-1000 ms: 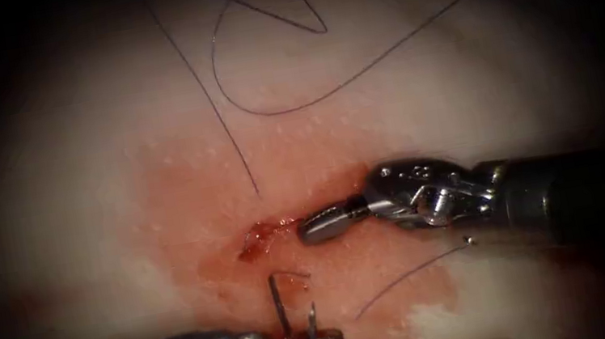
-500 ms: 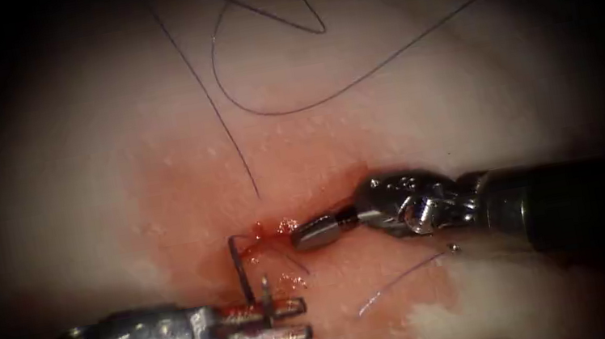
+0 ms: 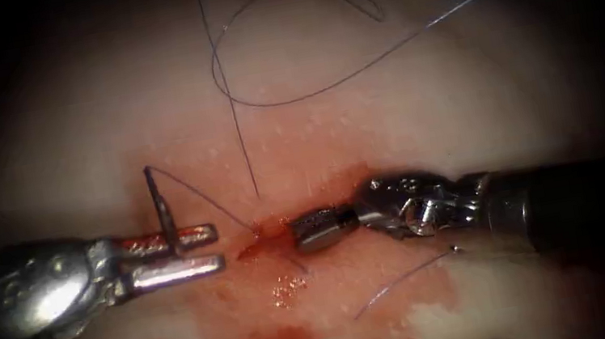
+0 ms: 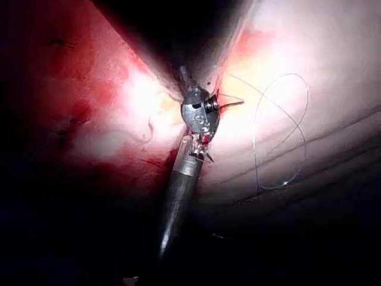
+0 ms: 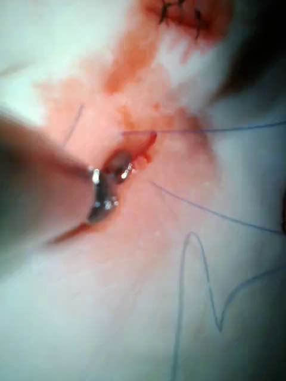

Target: Wound Closure

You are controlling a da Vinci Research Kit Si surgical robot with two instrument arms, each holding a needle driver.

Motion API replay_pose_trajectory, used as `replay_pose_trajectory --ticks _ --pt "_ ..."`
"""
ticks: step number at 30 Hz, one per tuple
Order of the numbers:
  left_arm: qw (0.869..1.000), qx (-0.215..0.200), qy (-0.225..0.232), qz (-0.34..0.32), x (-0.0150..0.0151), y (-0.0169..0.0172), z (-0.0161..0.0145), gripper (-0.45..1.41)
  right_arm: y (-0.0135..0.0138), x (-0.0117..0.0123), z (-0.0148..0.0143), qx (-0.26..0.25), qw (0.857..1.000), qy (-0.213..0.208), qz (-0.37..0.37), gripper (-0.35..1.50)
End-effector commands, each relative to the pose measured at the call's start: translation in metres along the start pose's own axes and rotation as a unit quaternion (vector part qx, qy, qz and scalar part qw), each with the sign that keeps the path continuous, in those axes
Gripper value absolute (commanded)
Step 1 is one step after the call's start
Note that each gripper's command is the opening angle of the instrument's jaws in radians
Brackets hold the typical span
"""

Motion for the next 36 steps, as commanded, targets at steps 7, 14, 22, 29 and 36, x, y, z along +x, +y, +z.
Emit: replay_pose_trajectory --ticks 7,14,22,29,36 --pt "1.0 0.016 -0.004 0.011 0.0 -0.0013 -0.0011 -0.45 -0.0026 0.0023 0.0001 0.011 1.0 0.003 -0.007 0.86" --pt "0.999 0.034 -0.009 0.022 -0.0007 -0.0019 -0.0012 -0.45 -0.0043 0.0016 0.0013 0.026 1.0 -0.01 -0.015 0.84" --pt "0.999 0.045 -0.006 0.024 -0.001 -0.0019 -0.001 -0.45 -0.0031 0.0 0.0023 0.01 0.999 -0.035 -0.025 0.2" --pt "0.999 0.044 0.001 0.026 -0.0011 -0.0016 -0.0005 -0.45 -0.0035 -0.0005 0.001 0.01 0.997 -0.067 -0.032 -0.35" --pt "0.999 0.034 0.02 0.035 -0.0027 -0.0018 0.0 -0.45 -0.0069 -0.0013 -0.0002 0.002 0.993 -0.113 -0.034 -0.35"
